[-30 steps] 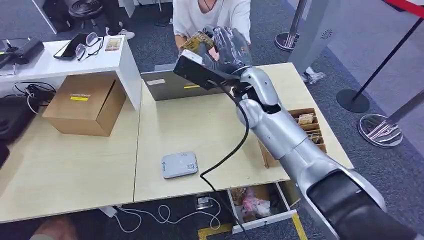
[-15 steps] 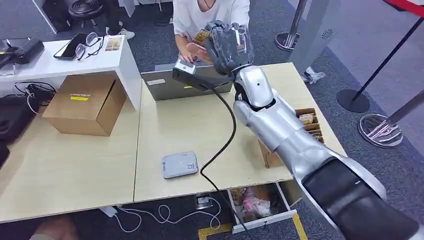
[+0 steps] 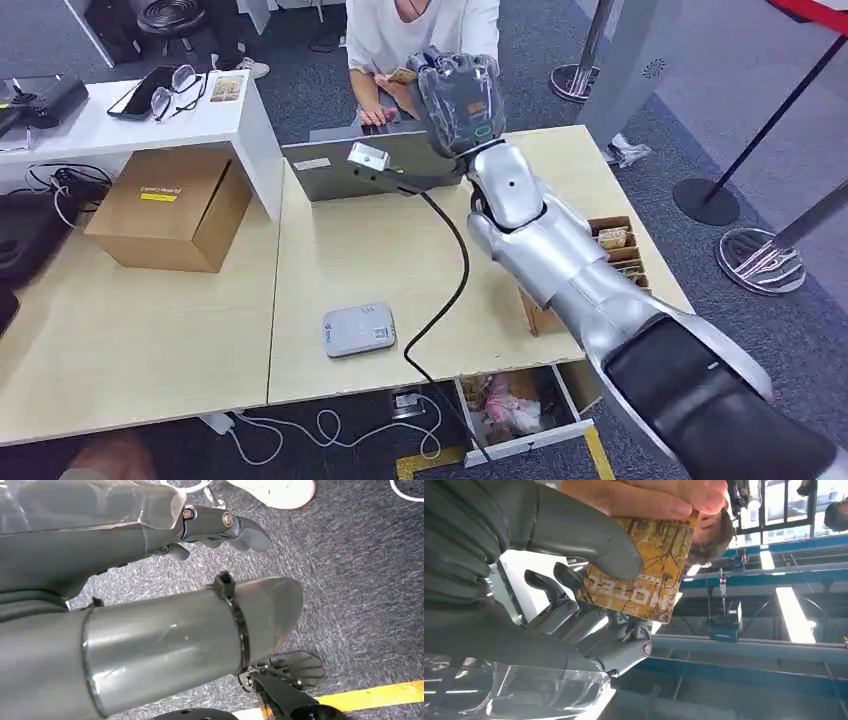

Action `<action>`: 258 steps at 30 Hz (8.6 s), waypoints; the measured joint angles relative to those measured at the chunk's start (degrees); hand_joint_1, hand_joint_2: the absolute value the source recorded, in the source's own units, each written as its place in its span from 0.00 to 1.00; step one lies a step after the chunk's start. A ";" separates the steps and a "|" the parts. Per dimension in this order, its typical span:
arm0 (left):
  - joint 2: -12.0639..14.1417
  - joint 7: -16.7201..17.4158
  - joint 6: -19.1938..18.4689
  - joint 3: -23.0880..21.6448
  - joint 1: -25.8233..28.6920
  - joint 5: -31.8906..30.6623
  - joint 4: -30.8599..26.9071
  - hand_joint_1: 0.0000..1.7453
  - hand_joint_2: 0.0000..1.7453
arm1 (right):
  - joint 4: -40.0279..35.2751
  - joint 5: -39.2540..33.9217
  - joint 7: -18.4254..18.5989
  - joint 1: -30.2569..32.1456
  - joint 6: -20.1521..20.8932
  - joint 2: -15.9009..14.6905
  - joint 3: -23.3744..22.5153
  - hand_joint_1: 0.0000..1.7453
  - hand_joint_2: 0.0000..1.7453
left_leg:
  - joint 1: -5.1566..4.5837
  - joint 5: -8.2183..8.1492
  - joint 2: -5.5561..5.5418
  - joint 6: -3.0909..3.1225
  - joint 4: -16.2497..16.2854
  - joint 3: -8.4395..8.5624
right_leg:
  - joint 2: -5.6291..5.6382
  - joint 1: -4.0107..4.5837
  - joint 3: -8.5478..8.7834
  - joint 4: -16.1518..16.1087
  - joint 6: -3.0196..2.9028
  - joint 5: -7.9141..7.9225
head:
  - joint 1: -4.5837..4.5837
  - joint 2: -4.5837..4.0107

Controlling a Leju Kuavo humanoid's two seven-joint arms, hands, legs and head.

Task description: Pass the card to the sensor for recognition and then transmit it.

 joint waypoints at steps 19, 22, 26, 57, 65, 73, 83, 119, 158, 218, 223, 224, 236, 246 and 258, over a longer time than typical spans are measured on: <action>0.40 1.38 -1.55 0.02 -0.06 -0.11 0.00 0.00 0.00 | 0.66 2.40 -0.85 0.28 0.13 1.01 -0.74 0.00 0.00 | 0.00 0.00 0.00 0.00 0.00 0.00 | 0.00 0.00 0.00 0.00 0.00 0.00 | -0.02 0.00; 0.68 1.53 -1.92 0.02 -0.10 -0.13 0.00 0.00 0.00 | 0.63 2.18 -1.51 0.30 0.07 1.29 -1.49 0.00 0.00 | 0.00 0.00 0.00 0.00 0.00 0.00 | 0.00 0.00 -0.01 0.00 0.00 0.00 | -0.02 0.00; 0.85 1.66 -1.90 0.02 -0.18 -0.15 0.00 0.00 0.00 | 0.17 0.87 -3.02 0.61 0.00 1.60 -2.65 0.00 0.00 | 0.00 0.00 0.00 0.00 0.00 -0.01 | 0.00 0.00 0.00 0.00 0.00 0.00 | 0.00 0.00; 1.38 1.31 -1.44 3.08 0.42 0.09 0.00 0.00 0.00 | -43.46 -63.32 -19.01 24.56 24.85 -0.30 -8.35 0.00 0.00 | 0.00 -0.03 0.00 0.03 -0.01 -0.01 | -0.01 0.01 -0.02 -0.04 0.01 -0.02 | 0.00 0.00; 1.40 1.53 -1.42 4.00 0.48 0.09 0.00 0.00 0.00 | -51.25 -63.72 -20.79 35.47 25.31 -3.54 -8.72 0.00 0.00 | 0.00 -0.04 0.00 0.03 -0.01 -0.03 | -0.01 0.01 -0.02 -0.05 0.01 -0.02 | -0.02 0.00; 1.40 2.54 -1.31 4.26 0.47 0.20 0.00 0.00 0.00 | -53.13 -59.80 -21.53 40.55 24.43 -5.16 -9.81 0.00 0.00 | 0.00 -0.08 0.02 0.03 -0.02 -0.04 | 0.01 0.01 -0.02 -0.05 0.01 -0.03 | -0.02 0.00; 1.20 3.87 1.16 6.40 0.57 1.86 0.37 0.00 0.00 | -46.74 -36.47 -21.92 37.77 12.77 -8.80 -10.10 0.00 0.00 | -0.01 -0.07 0.02 0.03 -0.01 -0.05 | -0.01 0.00 0.00 -0.05 0.02 -0.01 | -0.02 0.00; 1.95 2.45 -1.29 6.82 0.62 -0.04 0.70 0.00 0.00 | -36.35 -6.03 -11.61 40.58 3.06 -20.31 -15.23 0.00 0.00 | -0.02 -0.10 -0.02 0.07 -0.01 -0.06 | -0.05 0.00 -0.02 -0.09 0.02 -0.02 | -0.02 0.00; 1.03 0.68 -0.33 7.13 0.69 0.09 0.70 0.00 0.00 | -36.65 -4.81 -10.32 47.76 5.44 -25.59 -17.07 0.00 1.00 | -0.01 -0.16 -0.05 0.11 -0.01 -0.13 | -0.09 -0.01 -0.01 -0.11 0.06 -0.05 | -0.02 0.00; 3.41 -1.33 -4.92 8.57 2.32 -0.09 0.98 0.00 0.00 | -62.20 -12.15 -6.60 61.64 42.90 -43.69 -29.88 0.00 1.00 | -0.04 -0.26 -0.15 0.26 0.00 -0.15 | -0.18 -0.03 -0.01 -0.13 0.19 -0.15 | -0.02 0.00; 3.41 -1.33 -4.87 8.57 2.31 -0.09 0.98 0.00 0.00 | -61.88 -12.11 -7.43 59.72 43.54 -43.74 -29.33 0.00 1.00 | -0.04 -0.26 -0.12 0.26 0.00 -0.15 | -0.15 -0.05 -0.01 -0.13 0.19 -0.15 | -0.04 0.00; 3.41 -1.33 -4.87 8.57 2.28 -0.09 0.98 0.00 0.00 | -61.61 -11.96 -7.59 58.94 43.52 -43.74 -29.05 0.00 1.00 | -0.04 -0.25 -0.12 0.25 0.00 -0.14 | -0.15 -0.04 -0.02 -0.13 0.19 -0.15 | -0.02 0.00; 3.43 -1.20 -5.05 8.57 2.18 -0.17 1.05 0.00 0.00 | -56.28 -10.54 -8.19 51.78 42.91 -42.71 -23.85 0.00 1.00 | -0.04 -0.25 -0.12 0.25 0.00 -0.15 | -0.15 -0.04 -0.01 -0.13 0.18 -0.14 | 0.00 0.00; 3.70 -1.03 -5.18 8.57 2.16 -0.18 1.11 0.00 0.00 | -50.67 -11.41 -9.16 46.48 43.06 -42.29 -18.67 0.00 1.00 | -0.04 -0.25 -0.15 0.26 0.00 -0.15 | -0.18 -0.05 -0.01 -0.13 0.19 -0.14 | -0.02 0.00; 3.78 -0.59 -5.01 8.57 2.13 -0.17 1.27 0.00 0.00 | -47.15 -13.11 -8.94 43.48 43.30 -42.27 -14.21 0.00 1.00 | -0.04 -0.25 -0.16 0.26 0.00 -0.16 | -0.18 -0.05 0.00 -0.13 0.19 -0.14 | -0.02 0.00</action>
